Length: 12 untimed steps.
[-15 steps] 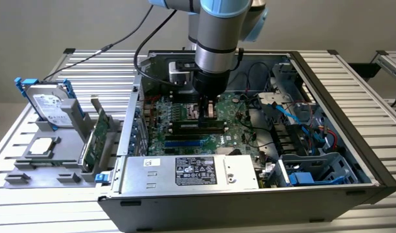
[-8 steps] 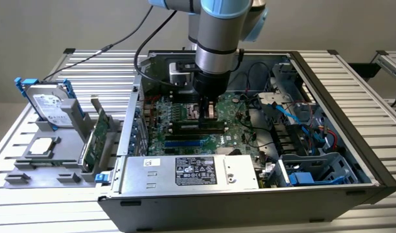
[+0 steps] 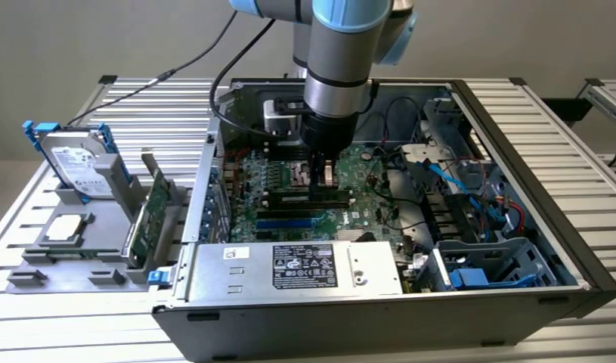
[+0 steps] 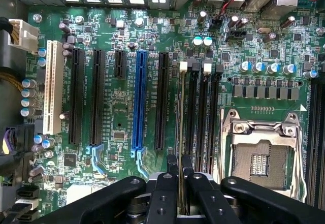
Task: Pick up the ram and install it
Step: 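Insert the ram into the slot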
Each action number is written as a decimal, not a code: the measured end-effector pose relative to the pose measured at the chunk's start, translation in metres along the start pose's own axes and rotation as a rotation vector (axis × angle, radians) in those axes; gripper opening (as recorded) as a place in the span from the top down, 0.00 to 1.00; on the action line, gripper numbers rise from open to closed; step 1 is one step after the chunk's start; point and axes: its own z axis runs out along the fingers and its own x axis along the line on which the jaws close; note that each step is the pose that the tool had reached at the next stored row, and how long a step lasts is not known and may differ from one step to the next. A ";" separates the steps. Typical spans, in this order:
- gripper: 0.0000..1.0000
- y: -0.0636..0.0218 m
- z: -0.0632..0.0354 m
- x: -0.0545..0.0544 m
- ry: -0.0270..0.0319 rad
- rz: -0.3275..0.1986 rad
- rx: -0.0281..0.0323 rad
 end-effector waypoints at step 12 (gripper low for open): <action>0.86 0.0000 0.0012 -0.002 -0.0009 0.000 -0.0013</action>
